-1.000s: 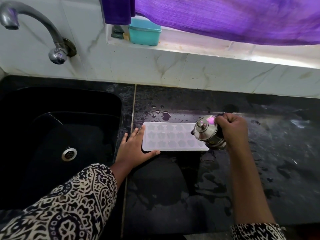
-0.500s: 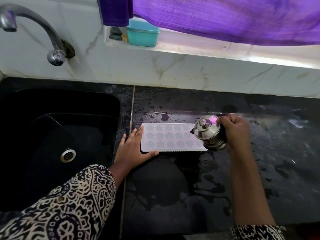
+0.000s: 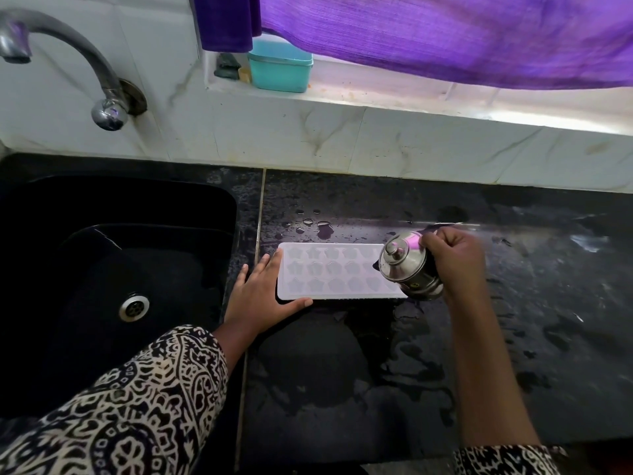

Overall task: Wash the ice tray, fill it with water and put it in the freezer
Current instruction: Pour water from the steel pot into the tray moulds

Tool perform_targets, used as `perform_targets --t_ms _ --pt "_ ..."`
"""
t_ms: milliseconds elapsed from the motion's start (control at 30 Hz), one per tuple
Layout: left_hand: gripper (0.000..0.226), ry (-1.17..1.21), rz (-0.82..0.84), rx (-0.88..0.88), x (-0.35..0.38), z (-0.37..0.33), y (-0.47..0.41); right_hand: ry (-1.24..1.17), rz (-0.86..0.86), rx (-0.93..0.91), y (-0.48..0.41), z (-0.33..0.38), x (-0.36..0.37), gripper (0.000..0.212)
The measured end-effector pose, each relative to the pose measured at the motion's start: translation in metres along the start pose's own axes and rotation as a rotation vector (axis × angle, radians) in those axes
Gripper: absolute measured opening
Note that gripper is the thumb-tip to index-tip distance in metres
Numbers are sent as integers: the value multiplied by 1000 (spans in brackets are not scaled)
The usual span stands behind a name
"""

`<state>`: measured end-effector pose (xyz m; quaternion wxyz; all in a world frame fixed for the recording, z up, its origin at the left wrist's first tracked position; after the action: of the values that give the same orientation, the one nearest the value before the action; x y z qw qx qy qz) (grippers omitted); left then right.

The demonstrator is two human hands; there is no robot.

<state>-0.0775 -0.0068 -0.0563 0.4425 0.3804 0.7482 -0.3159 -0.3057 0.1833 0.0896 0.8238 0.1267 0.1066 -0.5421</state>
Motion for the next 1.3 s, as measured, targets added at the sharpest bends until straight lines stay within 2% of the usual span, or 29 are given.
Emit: perform_targets --t_ms 333,433,567,667,1000,1300 --pt "119 -10 1 3 0 0 0 1 -5 -4 0 2 -1 34" --pt "119 -8 7 5 0 0 0 -110 -10 84 -6 -7 -6 32" --pt "119 -13 4 0 0 -1 0 -252 0 200 -10 -18 -13 18" --pt "119 -15 5 -5 0 0 0 -280 -5 226 -11 -22 -17 19" --pt "119 -5 -1 -4 0 0 0 -117 -43 63 -9 -18 -23 36" --pt "120 -3 0 -2 -1 -1 0 -6 -48 -10 -5 -9 -24 39"
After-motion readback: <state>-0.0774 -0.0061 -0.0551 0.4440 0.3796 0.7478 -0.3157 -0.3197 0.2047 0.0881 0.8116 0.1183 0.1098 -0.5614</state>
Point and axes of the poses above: each hand's wrist, its own y-axis away from the middle knuckle, its own x-axis out of the palm, z = x × y, the point moved 7 cm from there along -y, towards the middle knuckle, and after that the axes turned 14 degrees about x, right-handed, at the moved point
